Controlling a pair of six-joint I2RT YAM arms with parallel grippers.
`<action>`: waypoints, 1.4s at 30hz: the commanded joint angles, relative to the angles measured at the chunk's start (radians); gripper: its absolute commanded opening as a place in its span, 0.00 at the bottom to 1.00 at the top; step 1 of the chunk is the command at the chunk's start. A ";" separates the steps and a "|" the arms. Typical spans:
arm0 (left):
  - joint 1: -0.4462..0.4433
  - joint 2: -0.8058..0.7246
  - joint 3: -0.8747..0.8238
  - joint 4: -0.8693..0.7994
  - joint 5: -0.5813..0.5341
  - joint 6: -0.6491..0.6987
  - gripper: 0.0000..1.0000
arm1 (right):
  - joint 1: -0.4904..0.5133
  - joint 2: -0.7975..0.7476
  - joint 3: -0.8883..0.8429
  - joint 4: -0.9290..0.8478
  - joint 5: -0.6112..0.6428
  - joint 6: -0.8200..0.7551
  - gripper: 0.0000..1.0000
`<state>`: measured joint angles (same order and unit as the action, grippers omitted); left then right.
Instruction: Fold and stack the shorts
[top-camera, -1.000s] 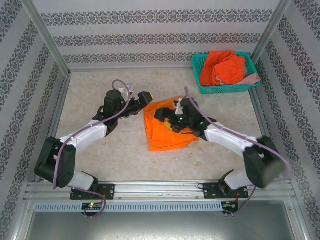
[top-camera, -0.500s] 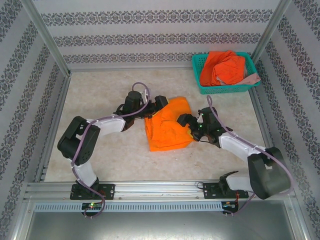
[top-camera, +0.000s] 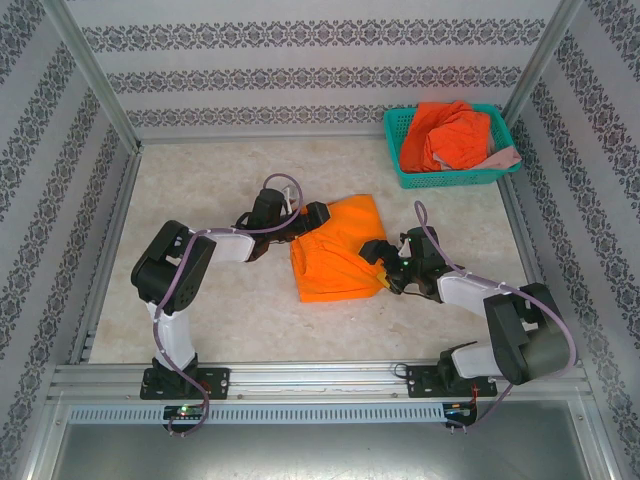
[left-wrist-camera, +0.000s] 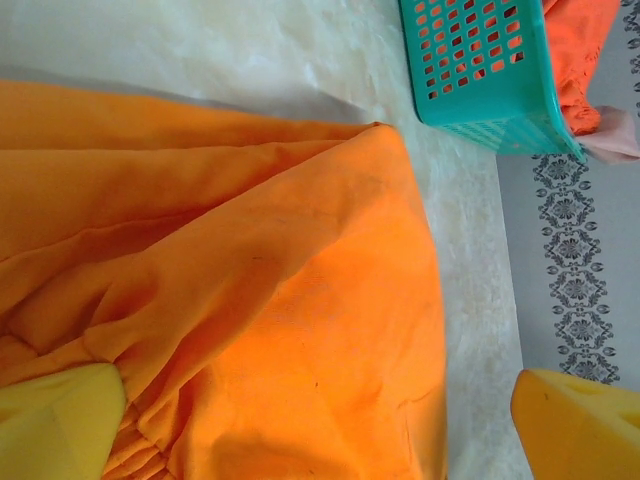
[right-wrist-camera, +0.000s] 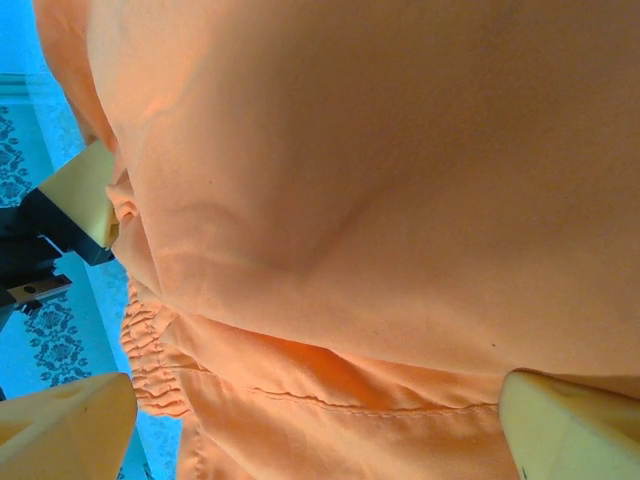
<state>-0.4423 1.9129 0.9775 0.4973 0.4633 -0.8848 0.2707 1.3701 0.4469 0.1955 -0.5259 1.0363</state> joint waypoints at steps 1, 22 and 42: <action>0.037 -0.003 -0.031 -0.089 -0.020 0.076 1.00 | -0.003 -0.027 -0.035 -0.080 -0.013 -0.020 0.95; -0.126 -0.242 -0.145 0.013 0.122 -0.091 1.00 | -0.093 0.167 0.715 -0.859 0.224 -0.767 0.84; -0.155 -0.127 -0.335 0.121 0.068 -0.079 1.00 | -0.103 0.607 0.908 -0.871 0.133 -0.838 0.56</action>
<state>-0.5880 1.7401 0.6758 0.6712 0.5533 -0.9508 0.1783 1.9537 1.3300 -0.6636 -0.3561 0.2001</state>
